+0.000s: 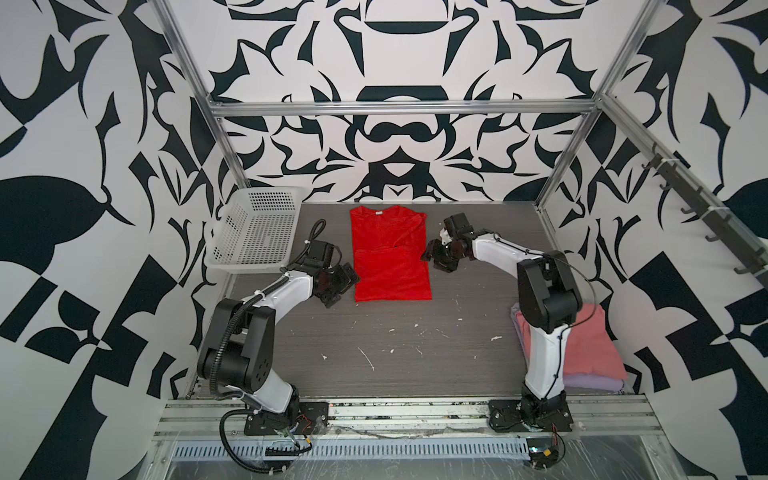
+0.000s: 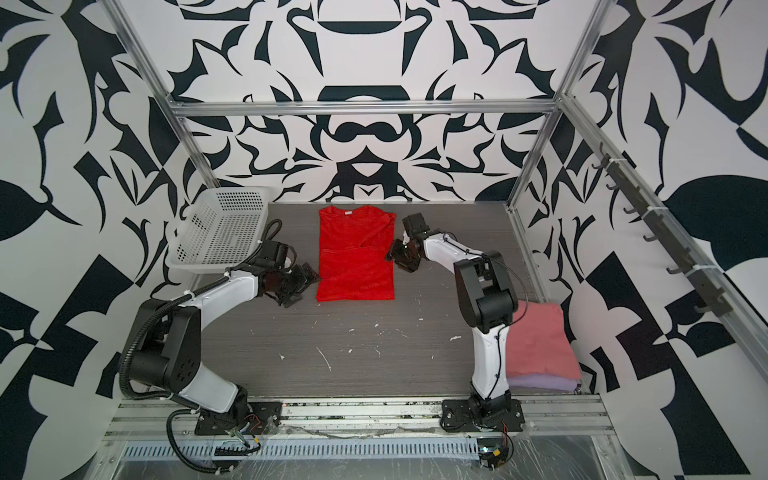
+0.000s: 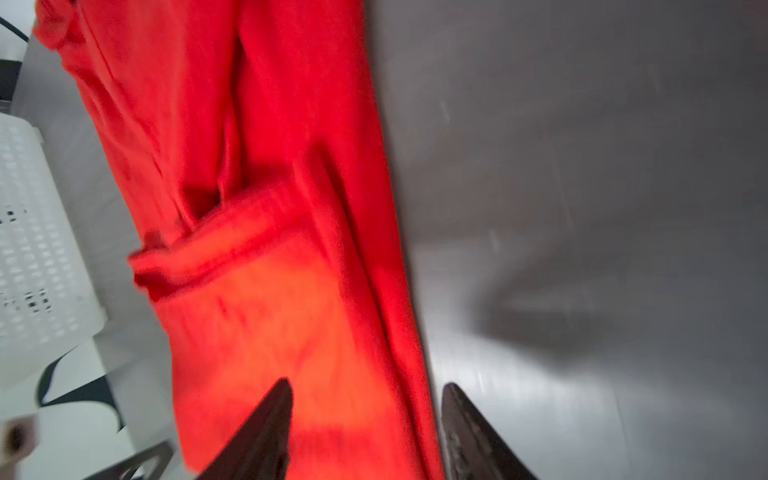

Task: Fold and stack the t-shirts
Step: 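Open both grippers and draw them back toward the robot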

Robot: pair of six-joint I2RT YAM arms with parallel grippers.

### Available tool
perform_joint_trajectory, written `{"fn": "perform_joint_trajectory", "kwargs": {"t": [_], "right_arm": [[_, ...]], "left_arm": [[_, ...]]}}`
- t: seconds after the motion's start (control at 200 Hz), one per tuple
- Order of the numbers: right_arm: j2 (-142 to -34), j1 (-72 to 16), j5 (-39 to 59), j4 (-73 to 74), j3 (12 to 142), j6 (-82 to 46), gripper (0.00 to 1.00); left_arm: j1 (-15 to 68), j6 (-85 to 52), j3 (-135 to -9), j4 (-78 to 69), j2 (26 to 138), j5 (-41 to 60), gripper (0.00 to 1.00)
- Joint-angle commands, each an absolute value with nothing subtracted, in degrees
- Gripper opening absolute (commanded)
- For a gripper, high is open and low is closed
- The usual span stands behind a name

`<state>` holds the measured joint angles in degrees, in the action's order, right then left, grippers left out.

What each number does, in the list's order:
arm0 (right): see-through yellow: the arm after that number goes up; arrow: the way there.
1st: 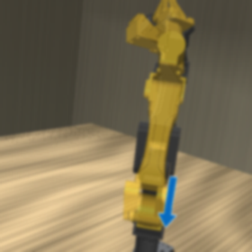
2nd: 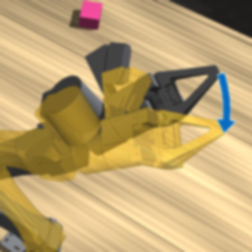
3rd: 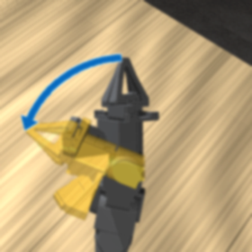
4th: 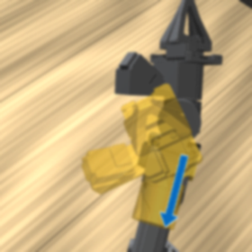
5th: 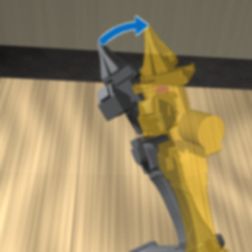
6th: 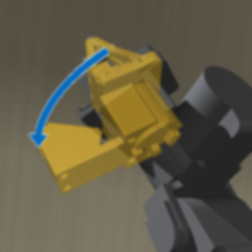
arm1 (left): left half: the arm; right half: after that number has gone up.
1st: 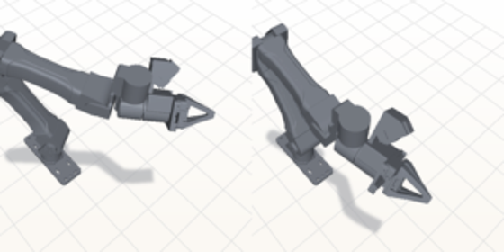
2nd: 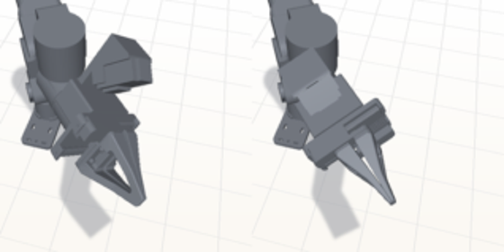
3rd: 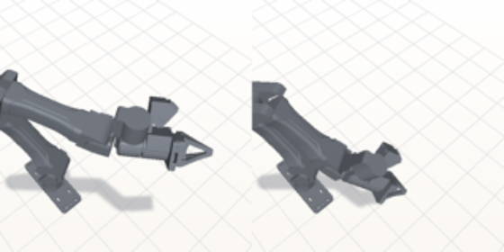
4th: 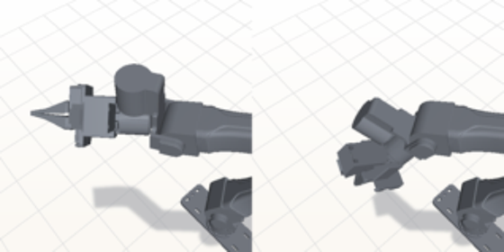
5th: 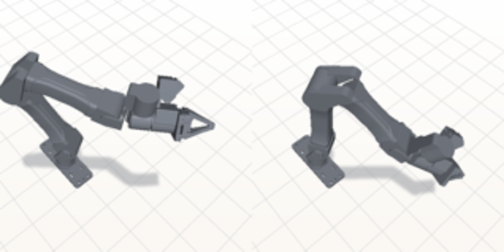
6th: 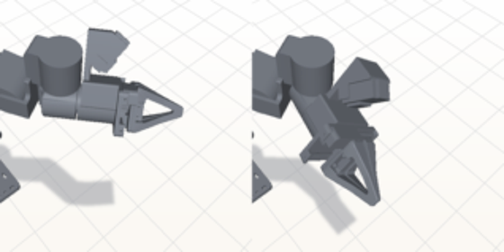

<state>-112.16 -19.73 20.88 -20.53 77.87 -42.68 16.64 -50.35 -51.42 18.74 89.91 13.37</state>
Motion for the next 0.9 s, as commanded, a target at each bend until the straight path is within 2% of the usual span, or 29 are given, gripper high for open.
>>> {"fn": "perform_joint_trajectory", "kwargs": {"t": [0.0,0.15,0.175,0.3,0.44,0.75,0.895], "right_arm": [[-104.9,-20.1,22.8,-16.0,69.1,-46.4,0.62],[-98.8,-21.3,24.4,-9.0,57.5,-52.7,0.68],[-98.5,-21.6,24.9,-7.9,56.4,-53.4,0.68],[-99.1,-23.5,25.1,-3.4,52.0,-57.3,0.68],[-99.0,-23.7,24.0,4.8,46.3,-63.1,0.68],[-101.8,-26.0,23.5,4.8,47.2,-64.7,0.65],[-102.9,-26.5,22.1,5.3,47.1,-65.9,0.58]], "left_arm": [[18.2,-49.8,-49.8,19.9,89.5,14.7,0.88],[19.6,-53.7,-46.6,16.3,89.5,16.6,0.86],[19.8,-54.4,-46.0,15.7,89.5,16.8,0.81],[20.7,-59.3,-43.5,13.6,90.3,15.2,0.72],[22.0,-62.8,-42.6,10.6,91.6,14.7,0.68],[22.1,-64.9,-43.5,7.2,96.1,12.1,0.52],[22.2,-64.6,-44.4,7.9,97.3,10.1,0.41]]}}
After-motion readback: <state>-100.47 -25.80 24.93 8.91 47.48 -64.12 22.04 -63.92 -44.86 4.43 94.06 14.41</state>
